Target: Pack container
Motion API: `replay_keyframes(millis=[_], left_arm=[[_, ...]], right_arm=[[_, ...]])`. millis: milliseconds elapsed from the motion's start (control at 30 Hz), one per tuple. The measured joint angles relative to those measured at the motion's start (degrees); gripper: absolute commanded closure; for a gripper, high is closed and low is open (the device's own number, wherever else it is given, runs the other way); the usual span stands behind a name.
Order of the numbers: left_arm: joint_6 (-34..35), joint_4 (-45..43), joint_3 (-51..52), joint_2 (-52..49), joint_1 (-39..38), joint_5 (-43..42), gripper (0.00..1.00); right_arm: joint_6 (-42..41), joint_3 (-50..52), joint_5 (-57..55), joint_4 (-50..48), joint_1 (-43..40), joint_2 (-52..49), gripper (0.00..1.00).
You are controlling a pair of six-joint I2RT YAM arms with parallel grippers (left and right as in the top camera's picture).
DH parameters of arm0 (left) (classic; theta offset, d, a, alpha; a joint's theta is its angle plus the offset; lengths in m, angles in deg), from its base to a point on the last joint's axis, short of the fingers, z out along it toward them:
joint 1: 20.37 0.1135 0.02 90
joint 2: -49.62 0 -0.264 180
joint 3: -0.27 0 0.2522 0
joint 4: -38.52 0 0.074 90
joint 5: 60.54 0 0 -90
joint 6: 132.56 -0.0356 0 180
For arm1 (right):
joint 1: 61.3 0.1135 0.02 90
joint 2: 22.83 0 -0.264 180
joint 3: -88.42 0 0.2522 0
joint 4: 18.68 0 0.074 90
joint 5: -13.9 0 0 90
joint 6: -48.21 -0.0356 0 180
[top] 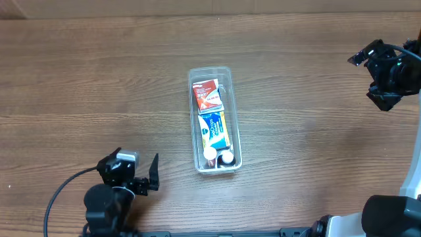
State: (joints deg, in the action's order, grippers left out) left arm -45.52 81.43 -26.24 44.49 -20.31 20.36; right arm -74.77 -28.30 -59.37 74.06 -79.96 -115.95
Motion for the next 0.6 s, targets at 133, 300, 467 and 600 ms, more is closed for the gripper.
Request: replay_keyframes(millis=[133, 300, 467, 600], left_arm=[[0.00, -2.97, 3.87, 3.91, 0.09, -0.17, 0.00], [0.02, -3.50, 5.18, 4.13, 0.11, -0.17, 0.00], [0.02, -3.50, 5.22, 4.13, 0.11, -0.17, 0.00], [0.00, -3.50, 5.22, 4.13, 0.11, -0.17, 0.00]], right_arm=[[0.00, 0.00, -0.02, 0.00, 0.00, 0.00, 0.00], [-0.02, 0.00, 0.00, 0.02, -0.02, 0.00, 0.00], [0.00, 0.00, 0.00, 0.00, 0.00, 0.00, 0.00], [-0.02, 0.00, 0.00, 0.00, -0.02, 0.00, 0.00]])
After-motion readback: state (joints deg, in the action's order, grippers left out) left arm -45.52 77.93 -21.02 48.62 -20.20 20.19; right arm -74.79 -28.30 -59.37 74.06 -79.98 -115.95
